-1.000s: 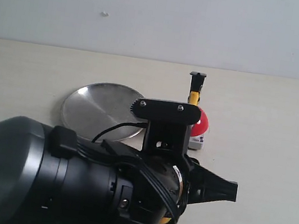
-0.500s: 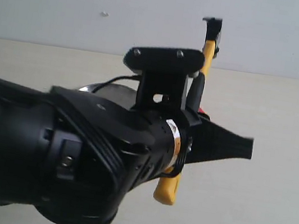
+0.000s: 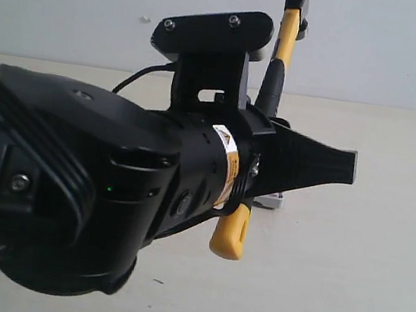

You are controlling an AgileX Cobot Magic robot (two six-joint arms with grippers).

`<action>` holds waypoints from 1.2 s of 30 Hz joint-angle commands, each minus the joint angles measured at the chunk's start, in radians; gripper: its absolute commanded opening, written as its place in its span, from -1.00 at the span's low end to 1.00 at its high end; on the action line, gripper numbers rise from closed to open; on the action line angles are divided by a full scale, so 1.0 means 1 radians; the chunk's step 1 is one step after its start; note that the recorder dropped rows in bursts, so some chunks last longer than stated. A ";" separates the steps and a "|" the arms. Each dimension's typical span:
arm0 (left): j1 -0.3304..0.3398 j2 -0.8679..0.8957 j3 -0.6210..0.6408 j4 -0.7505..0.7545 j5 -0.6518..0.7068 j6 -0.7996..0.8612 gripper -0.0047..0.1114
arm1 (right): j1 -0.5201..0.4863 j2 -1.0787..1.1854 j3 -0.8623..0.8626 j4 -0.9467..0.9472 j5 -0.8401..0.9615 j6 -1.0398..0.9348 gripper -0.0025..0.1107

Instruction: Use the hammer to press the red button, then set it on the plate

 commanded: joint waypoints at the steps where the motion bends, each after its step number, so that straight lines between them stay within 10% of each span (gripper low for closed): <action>1: 0.003 0.018 0.009 0.025 0.011 0.013 -0.92 | 0.002 -0.004 0.004 -0.002 0.001 -0.001 -0.96; 36: 0.043 -0.008 0.015 0.018 0.016 0.119 -0.92 | 0.002 -0.004 0.004 -0.004 0.001 -0.001 -0.96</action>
